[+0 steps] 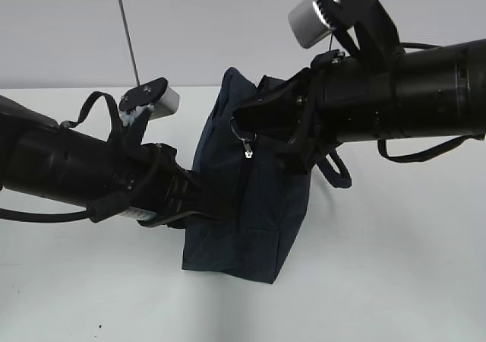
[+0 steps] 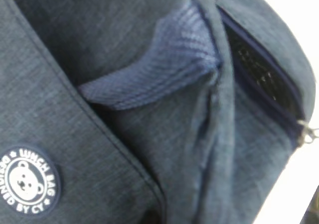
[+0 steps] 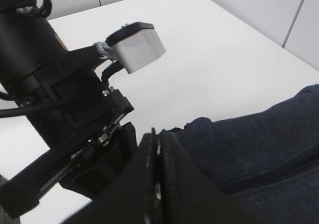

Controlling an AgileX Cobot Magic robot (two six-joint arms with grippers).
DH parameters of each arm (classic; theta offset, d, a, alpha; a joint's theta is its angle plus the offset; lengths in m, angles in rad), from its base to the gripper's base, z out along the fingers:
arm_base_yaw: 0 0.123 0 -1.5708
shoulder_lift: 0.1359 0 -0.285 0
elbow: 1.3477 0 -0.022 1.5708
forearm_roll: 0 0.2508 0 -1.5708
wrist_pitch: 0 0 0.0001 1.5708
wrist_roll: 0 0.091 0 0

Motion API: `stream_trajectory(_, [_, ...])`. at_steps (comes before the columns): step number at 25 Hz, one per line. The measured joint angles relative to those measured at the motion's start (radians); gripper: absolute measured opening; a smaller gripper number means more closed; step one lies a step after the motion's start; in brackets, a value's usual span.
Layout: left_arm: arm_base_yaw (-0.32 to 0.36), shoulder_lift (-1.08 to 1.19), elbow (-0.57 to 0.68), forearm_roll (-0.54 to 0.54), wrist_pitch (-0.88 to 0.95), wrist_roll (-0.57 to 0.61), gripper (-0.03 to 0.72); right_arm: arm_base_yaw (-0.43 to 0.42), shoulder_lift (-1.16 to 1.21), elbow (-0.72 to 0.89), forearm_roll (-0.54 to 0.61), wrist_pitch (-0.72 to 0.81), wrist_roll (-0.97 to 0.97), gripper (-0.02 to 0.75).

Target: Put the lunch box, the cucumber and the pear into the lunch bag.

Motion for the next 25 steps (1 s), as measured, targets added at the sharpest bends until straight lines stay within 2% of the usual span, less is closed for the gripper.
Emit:
stream_trajectory(5, [0.000,-0.001,0.004,-0.011,-0.003,0.000,0.320,-0.002,-0.006,0.010,-0.011,0.010,0.013,0.006])
stream_trajectory(7, [0.000,-0.002,0.004,-0.017,-0.006,0.000,0.384,-0.002,-0.006,0.010,-0.014,0.010,0.016,0.006])
stream_trajectory(17, [0.000,-0.057,0.005,-0.031,-0.012,0.000,0.459,-0.002,-0.006,0.012,-0.046,-0.029,0.029,0.006])
stream_trajectory(25, [0.000,-0.064,0.005,-0.033,-0.023,0.000,0.477,-0.002,-0.008,0.012,-0.050,-0.077,0.032,0.006])
